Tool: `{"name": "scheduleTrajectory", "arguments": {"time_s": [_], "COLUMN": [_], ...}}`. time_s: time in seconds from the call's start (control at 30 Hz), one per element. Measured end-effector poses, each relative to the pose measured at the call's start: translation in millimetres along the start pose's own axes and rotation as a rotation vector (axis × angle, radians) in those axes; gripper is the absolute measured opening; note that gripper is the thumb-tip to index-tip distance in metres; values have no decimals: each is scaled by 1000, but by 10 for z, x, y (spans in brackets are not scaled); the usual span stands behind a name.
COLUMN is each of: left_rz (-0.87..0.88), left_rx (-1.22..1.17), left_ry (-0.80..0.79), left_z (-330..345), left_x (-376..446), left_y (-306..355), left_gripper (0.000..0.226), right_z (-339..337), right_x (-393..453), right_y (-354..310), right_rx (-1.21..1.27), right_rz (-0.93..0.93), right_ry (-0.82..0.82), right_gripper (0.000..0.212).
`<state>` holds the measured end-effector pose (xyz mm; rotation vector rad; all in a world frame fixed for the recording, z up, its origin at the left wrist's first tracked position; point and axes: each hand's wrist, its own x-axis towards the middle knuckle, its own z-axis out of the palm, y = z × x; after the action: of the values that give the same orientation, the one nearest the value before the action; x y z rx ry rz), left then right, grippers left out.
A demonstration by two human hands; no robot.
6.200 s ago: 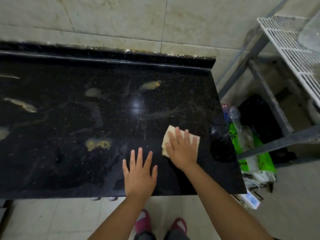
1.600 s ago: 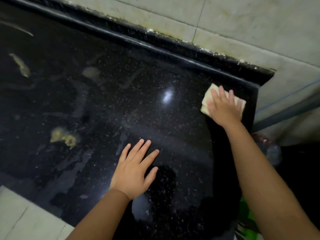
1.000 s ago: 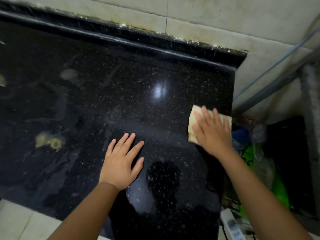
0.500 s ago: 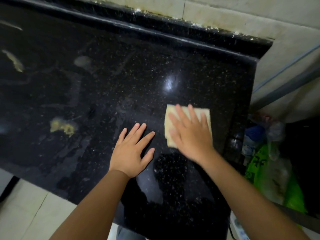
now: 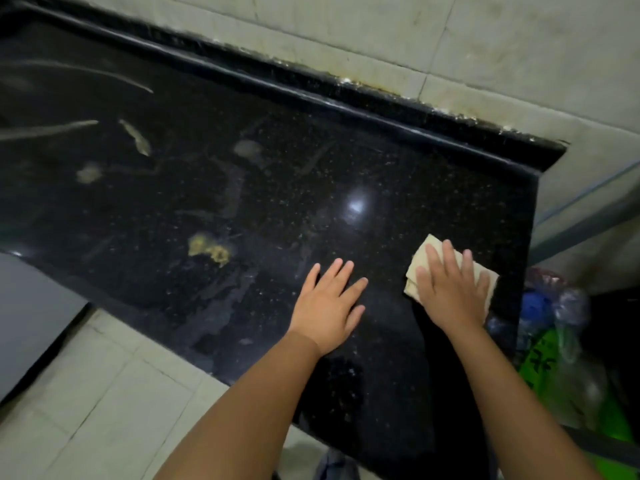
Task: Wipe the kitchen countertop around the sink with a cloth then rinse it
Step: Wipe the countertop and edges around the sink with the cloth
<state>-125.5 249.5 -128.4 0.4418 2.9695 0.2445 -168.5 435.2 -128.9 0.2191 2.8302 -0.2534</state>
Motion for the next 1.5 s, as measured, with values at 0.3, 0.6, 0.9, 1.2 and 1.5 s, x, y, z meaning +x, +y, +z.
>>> {"name": "scheduleTrajectory", "arguments": {"time_s": [0.3, 0.6, 0.9, 1.2, 1.5], "left_rz": [-85, -506, -542, -498, -470], "left_rx": [-138, -121, -158, -143, -184], "left_ry": [226, 119, 188, 252, 281], "left_z": [28, -62, -31, 39, 23], "left_x": [-1179, -1753, -1339, -1330, -1331], "left_y": [-1053, -2233, -2793, -2826, -2847], "left_gripper": [39, 58, 57, 54, 52], "right_z": [421, 853, 382, 966, 604], "right_x": [-476, -1328, -478, -837, -1049], "right_y": [-1460, -1967, -1977, -3585, -1833], "right_rx": [34, -87, 136, -19, -45], "right_rz": [-131, -362, 283, -447, 168], "right_ry": [-42, -145, 21, -76, -32], "right_gripper": [53, 62, 51, 62, 49]}}
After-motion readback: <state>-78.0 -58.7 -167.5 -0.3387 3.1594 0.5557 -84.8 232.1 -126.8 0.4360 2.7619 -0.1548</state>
